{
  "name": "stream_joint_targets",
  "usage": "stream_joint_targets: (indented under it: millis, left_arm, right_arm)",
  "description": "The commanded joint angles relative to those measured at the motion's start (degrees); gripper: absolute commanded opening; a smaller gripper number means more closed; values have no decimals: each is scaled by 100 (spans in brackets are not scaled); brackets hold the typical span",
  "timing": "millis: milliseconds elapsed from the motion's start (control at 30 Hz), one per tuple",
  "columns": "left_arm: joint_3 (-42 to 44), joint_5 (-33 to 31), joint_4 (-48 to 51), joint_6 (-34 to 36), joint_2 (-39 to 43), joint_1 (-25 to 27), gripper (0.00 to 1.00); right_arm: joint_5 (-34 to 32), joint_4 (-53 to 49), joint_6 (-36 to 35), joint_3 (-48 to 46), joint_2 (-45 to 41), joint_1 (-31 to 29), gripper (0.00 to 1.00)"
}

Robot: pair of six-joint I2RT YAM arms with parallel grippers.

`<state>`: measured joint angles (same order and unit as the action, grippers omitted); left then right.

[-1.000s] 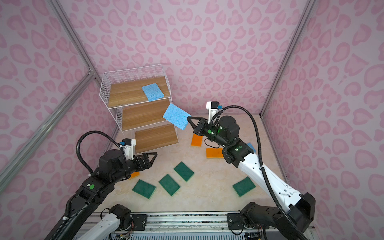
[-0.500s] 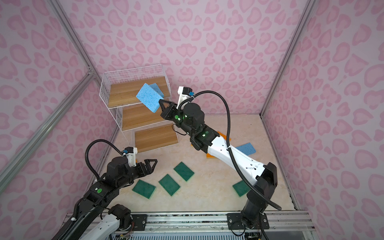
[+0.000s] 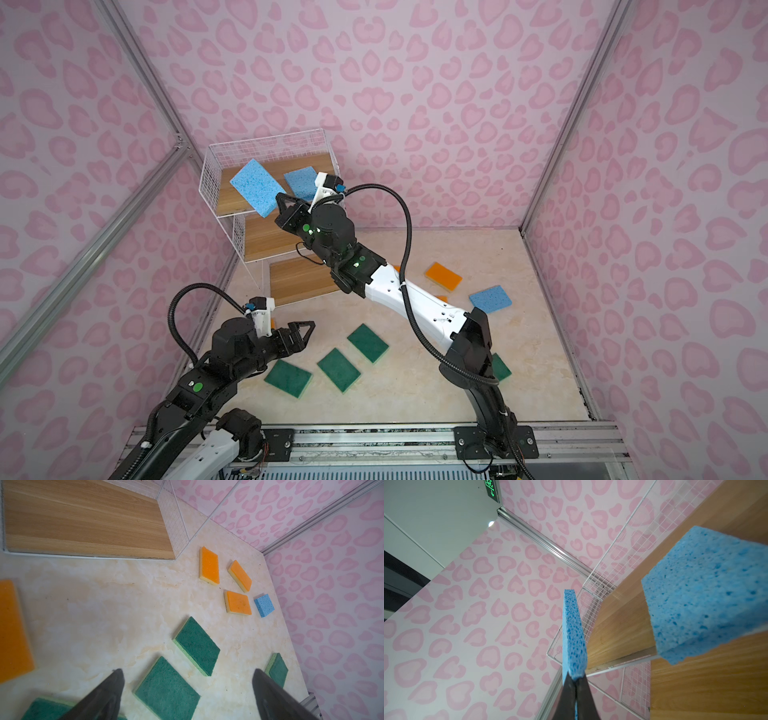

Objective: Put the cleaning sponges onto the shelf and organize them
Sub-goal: 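Open the left gripper and lift the blue sponge up with the right gripper, then lower the blue sponge onto the top shelf beside the first and open the right gripper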

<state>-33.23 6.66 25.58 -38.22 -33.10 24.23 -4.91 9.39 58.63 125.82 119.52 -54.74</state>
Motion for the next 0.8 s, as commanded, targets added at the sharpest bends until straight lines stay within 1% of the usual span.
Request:
stream_joint_targets:
  millis: [0, 133, 367, 567, 767]
  left_arm:
    - [19, 70, -73, 78, 30, -4, 97]
    - [37, 128, -43, 100, 76, -6, 97]
    - [110, 188, -26, 103, 144, -6, 97]
    - [137, 192, 21, 91, 224, -6, 97]
    - [120, 183, 87, 78, 286, -6, 97]
  right_arm:
    - [-228, -311, 561, 415, 298, -7, 0]
    - [-309, -892, 1051, 878, 559, 16, 0]
    - [-493, -1074, 1855, 838, 572, 17, 0]
    - [-803, -1184, 2087, 874, 580, 23, 0]
    - [-813, -1338, 2456, 1012, 686, 129, 0]
